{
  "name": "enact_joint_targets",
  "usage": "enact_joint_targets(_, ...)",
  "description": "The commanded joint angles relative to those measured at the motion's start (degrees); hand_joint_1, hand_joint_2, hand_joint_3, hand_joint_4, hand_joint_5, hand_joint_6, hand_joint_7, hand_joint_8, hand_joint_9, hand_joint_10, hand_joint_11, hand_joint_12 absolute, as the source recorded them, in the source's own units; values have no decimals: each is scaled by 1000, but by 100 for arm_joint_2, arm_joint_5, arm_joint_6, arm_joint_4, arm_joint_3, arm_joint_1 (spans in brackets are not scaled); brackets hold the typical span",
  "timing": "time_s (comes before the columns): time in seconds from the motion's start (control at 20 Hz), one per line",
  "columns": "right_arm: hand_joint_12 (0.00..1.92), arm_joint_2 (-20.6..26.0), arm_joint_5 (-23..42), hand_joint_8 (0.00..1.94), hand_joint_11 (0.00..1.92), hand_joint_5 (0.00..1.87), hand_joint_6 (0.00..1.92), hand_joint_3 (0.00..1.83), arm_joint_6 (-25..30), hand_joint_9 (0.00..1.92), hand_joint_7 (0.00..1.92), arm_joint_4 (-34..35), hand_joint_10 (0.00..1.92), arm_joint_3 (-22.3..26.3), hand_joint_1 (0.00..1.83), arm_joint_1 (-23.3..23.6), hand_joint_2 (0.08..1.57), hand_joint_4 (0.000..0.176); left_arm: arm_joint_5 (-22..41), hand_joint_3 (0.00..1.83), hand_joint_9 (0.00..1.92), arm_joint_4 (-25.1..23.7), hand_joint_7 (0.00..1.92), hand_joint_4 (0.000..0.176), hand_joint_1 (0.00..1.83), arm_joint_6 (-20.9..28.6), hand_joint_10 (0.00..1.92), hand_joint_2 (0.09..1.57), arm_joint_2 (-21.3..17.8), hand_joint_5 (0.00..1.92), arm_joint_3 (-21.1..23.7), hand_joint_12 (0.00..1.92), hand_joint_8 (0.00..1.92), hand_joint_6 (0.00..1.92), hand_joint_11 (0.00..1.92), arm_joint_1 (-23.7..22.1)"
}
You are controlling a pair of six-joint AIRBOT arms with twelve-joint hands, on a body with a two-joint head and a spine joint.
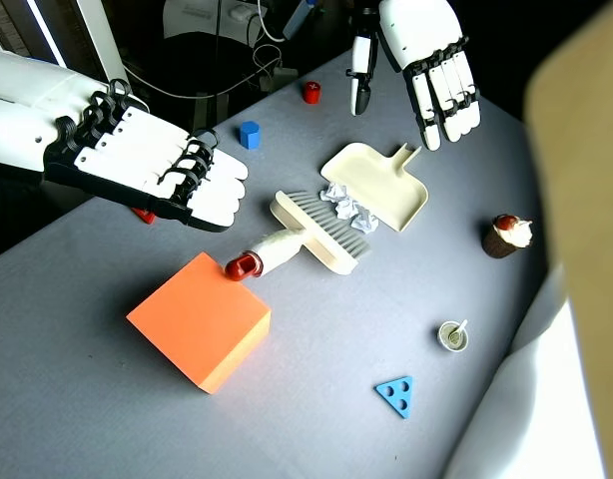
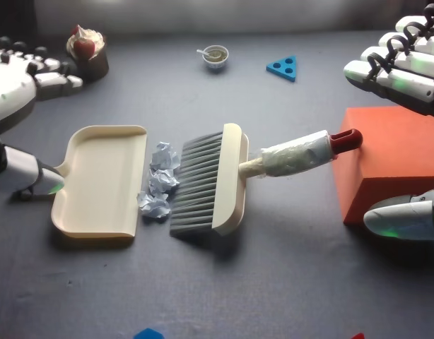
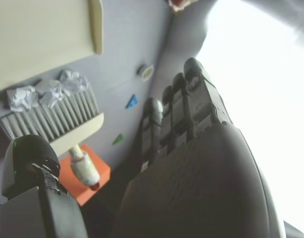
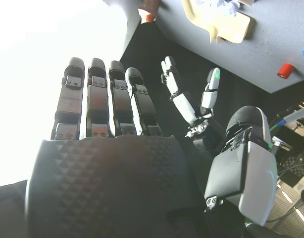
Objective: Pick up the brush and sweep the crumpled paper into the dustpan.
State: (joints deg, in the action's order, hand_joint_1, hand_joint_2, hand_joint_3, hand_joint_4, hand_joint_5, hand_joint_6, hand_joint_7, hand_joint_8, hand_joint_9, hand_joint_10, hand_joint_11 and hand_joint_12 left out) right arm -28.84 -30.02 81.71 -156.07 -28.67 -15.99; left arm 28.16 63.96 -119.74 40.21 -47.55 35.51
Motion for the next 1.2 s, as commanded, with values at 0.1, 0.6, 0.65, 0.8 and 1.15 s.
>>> enact_joint_targets(0.1, 14, 44, -619, 7, 110, 67, 6, 7, 2, 130, 107, -114, 10, -4, 0, 50, 920, 0, 834, 7, 107, -279, 156, 88, 708, 233, 5, 1010, 55, 313, -5, 113, 12, 19, 111, 173)
enact_joint_targets(0.6, 26, 44, -620, 15, 143, 91, 14, 10, 2, 148, 137, -114, 15, -4, 0, 50, 973, 0, 1134, 1, 166, -609, 196, 80, 693, 643, 14, 1017, 575, 355, -462, 150, 9, 18, 144, 876)
enact_joint_targets(0.65, 14, 44, -620, 1, 137, 95, 0, 0, 2, 154, 146, -114, 1, -4, 0, 50, 977, 0, 1193, 3, 182, -596, 189, 74, 693, 692, 16, 1023, 619, 350, -514, 163, 4, 12, 169, 933)
enact_joint_targets(0.8, 23, 44, -620, 7, 163, 106, 5, 0, 2, 173, 162, -114, 8, -5, 0, 50, 973, 0, 1322, 6, 177, -472, 167, 80, 681, 694, 9, 1035, 722, 363, -627, 169, 0, 12, 169, 1041)
enact_joint_targets(1.15, 20, 44, -620, 0, 176, 107, 0, 0, -3, 171, 152, -114, 0, -6, 0, 50, 967, 0, 1544, 1, 169, -345, 195, 86, 699, 879, 0, 1035, 959, 411, -823, 199, 0, 0, 143, 1352)
